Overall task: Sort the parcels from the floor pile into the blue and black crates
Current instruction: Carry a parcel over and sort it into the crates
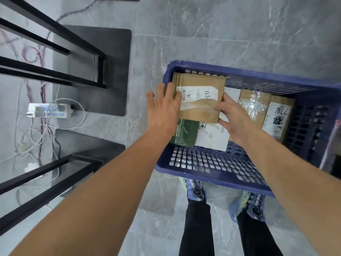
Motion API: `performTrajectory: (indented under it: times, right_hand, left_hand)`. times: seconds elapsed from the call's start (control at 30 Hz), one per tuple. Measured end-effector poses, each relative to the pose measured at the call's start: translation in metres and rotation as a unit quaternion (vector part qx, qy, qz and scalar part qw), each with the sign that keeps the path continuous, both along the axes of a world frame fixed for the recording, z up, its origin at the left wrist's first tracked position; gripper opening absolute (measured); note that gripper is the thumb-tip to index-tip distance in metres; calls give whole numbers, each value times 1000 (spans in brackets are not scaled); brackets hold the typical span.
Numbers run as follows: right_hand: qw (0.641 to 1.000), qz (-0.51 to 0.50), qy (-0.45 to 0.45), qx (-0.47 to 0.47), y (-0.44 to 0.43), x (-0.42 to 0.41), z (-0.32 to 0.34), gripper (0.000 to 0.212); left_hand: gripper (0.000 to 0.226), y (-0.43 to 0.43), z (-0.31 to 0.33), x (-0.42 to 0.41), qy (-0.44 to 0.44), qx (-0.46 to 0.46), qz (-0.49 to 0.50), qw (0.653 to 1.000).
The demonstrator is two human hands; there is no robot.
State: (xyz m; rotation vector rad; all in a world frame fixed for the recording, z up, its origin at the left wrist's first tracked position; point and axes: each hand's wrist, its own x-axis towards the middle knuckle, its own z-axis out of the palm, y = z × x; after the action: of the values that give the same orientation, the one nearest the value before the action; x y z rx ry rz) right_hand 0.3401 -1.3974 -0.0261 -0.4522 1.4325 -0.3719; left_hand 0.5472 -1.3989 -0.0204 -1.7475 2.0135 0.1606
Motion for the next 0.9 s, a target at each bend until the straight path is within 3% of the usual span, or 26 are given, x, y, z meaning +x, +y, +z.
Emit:
performTrajectory:
  times: [0.17,0.3,0.43,0.7,0.9]
  right_hand:
    - [999,35,9,12,3,0,-8,83]
    - [999,21,-19,17,-1,-3,-1,80]
    - [999,3,-33,29,-1,-8,3,103]
    - [999,-40,-19,27,12,-10,2,81]
    - [999,-37,-25,20,16,-2,0,88]
  left_hand:
    - [89,3,-4,0,-1,-13,-6,1000]
    - [91,5,-5,7,14,-20,-15,1000]
    - [98,7,-4,11,15,-25,-17,999]
    - [104,12,-3,12,26,-35,-9,999]
    - [92,14,-3,13,35,-42,-1,999]
